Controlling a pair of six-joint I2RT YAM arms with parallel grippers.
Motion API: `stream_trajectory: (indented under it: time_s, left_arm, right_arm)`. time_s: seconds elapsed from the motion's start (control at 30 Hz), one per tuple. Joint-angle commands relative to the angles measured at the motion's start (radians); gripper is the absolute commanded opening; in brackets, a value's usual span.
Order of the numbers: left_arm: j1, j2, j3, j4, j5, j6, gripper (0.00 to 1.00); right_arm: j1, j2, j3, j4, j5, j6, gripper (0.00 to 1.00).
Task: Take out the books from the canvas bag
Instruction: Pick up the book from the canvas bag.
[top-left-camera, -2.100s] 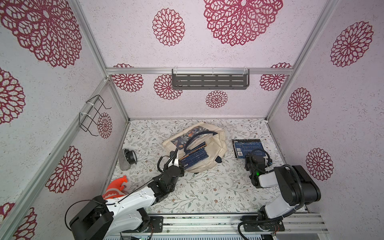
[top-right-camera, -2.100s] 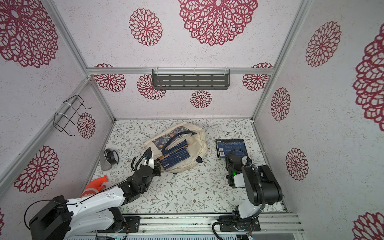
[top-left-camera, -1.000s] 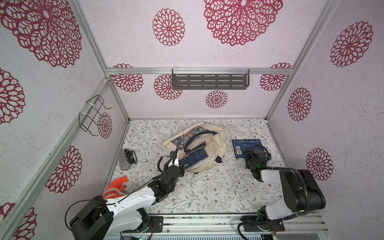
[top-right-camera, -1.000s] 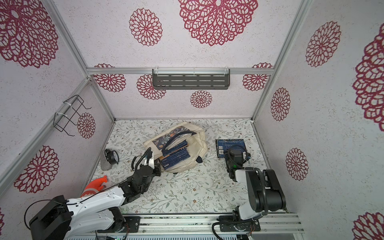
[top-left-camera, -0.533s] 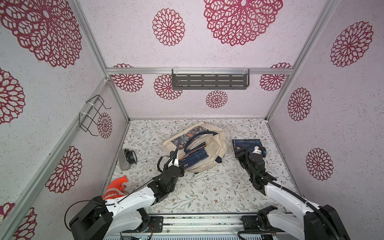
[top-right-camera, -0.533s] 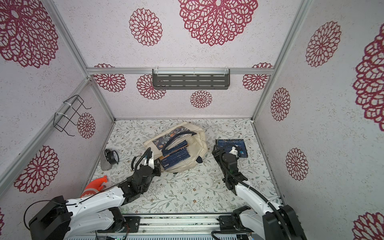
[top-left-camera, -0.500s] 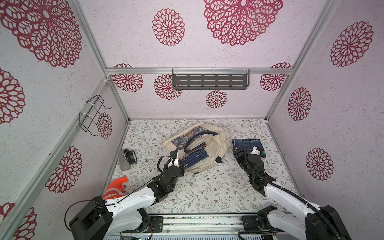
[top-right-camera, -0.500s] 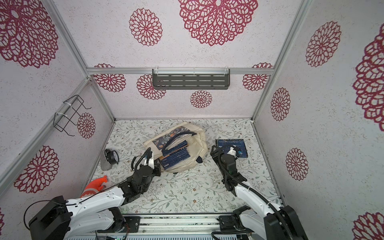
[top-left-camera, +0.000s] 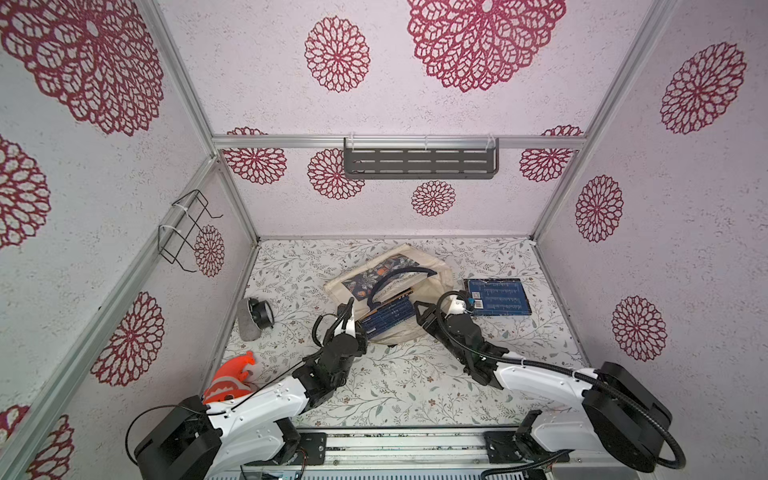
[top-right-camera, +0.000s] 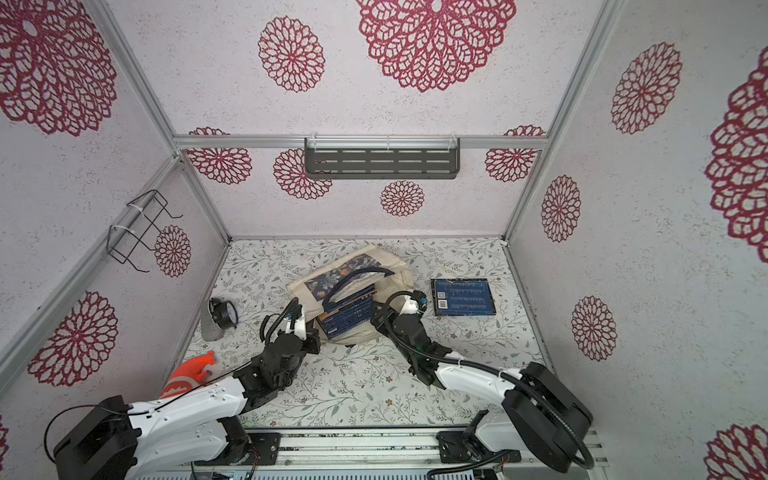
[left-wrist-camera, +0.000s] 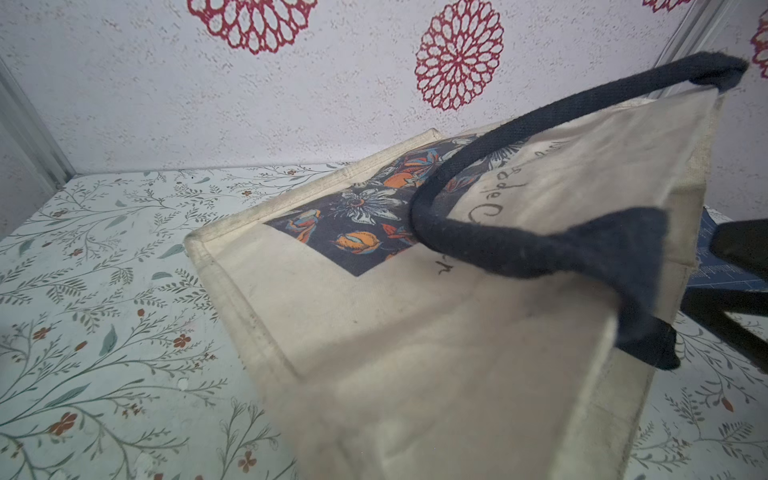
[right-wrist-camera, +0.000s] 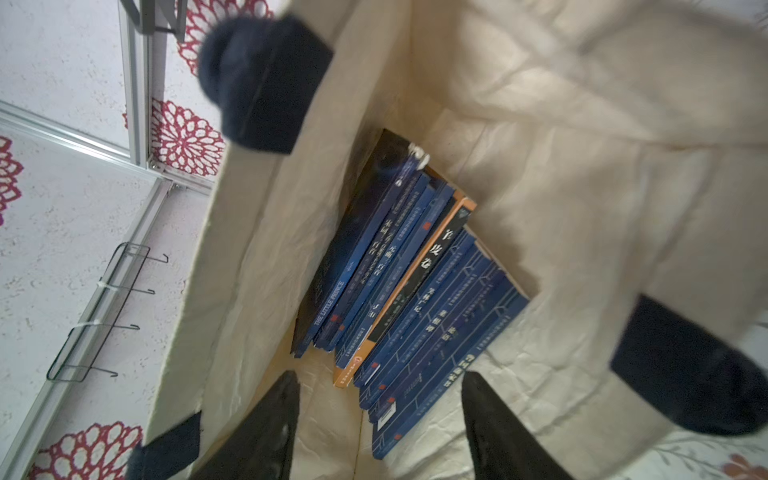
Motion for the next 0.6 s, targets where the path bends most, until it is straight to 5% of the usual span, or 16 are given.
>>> stream_trajectory:
  time_s: [0.0,0.57]
  left_arm:
    - [-0.020,-0.043,-0.006,0.097,-0.002,0.023,0.00]
    - [-0.024,-0.064,-0.015,0.099,0.007,0.024,0.00]
  right_arm:
    - [0.025,0.073,0.067,0.099,0.024,-0.022,0.62]
    - [0.038,0.438,0.345,0.119,0.018,-0.017,0.50]
